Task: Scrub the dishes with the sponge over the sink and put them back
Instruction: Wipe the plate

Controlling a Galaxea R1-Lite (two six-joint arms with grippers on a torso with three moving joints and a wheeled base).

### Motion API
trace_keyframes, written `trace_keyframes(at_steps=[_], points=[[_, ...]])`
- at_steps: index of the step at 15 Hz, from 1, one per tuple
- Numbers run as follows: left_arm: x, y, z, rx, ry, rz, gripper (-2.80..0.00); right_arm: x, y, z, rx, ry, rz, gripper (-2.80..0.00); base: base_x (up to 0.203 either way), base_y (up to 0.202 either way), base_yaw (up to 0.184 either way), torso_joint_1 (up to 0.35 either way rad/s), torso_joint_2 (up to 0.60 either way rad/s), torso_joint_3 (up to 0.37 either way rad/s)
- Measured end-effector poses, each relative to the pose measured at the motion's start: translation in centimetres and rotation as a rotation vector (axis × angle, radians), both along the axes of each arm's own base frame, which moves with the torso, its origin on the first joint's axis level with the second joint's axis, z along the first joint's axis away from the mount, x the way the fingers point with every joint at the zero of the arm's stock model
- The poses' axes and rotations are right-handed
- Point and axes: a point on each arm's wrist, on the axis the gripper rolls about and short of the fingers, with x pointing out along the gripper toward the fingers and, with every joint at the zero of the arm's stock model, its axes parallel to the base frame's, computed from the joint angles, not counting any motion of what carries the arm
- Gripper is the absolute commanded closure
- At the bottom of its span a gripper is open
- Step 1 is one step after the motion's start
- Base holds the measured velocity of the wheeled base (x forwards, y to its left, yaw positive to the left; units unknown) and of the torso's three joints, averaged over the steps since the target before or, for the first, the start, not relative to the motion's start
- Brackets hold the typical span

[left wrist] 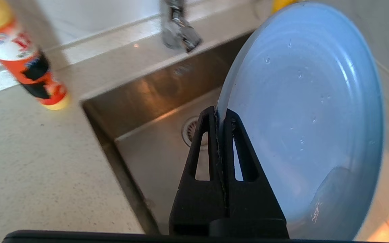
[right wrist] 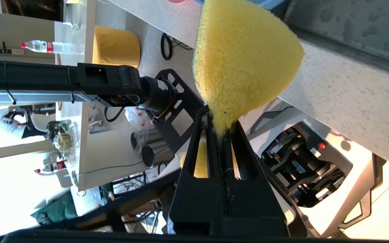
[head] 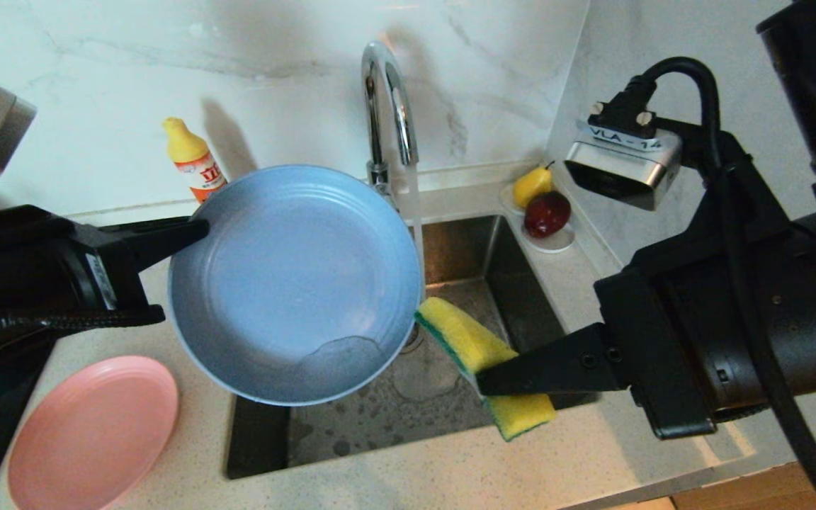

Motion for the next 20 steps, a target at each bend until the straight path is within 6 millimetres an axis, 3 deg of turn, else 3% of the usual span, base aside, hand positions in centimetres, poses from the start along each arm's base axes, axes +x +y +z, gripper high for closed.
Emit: trace_keyframes(at_steps=[5,11,20], points=[[-1.2,-0.1,-1.3,0.054,0.001,-0.062,0.00,1.2,2.7,-0.6,-0.019,0.015,0.018,0.00,0.000,0.000,0.000,0.000,0.00,0.000],[-0.9,-0.6,-1.8,0.138,-0.013,-0.088,0.00,3.0,6.2,-1.9,-0.063,0.043,0.023,0.00,0.000,0.000,0.000,0.000,0.00,0.000],[2.2,-2.8,-3.1,0.173,0.009,-0.086,0.00,5.2,9.2,-3.8,-0.125,0.029,-0.048,0.00,0.000,0.000,0.000,0.000,0.00,0.000]])
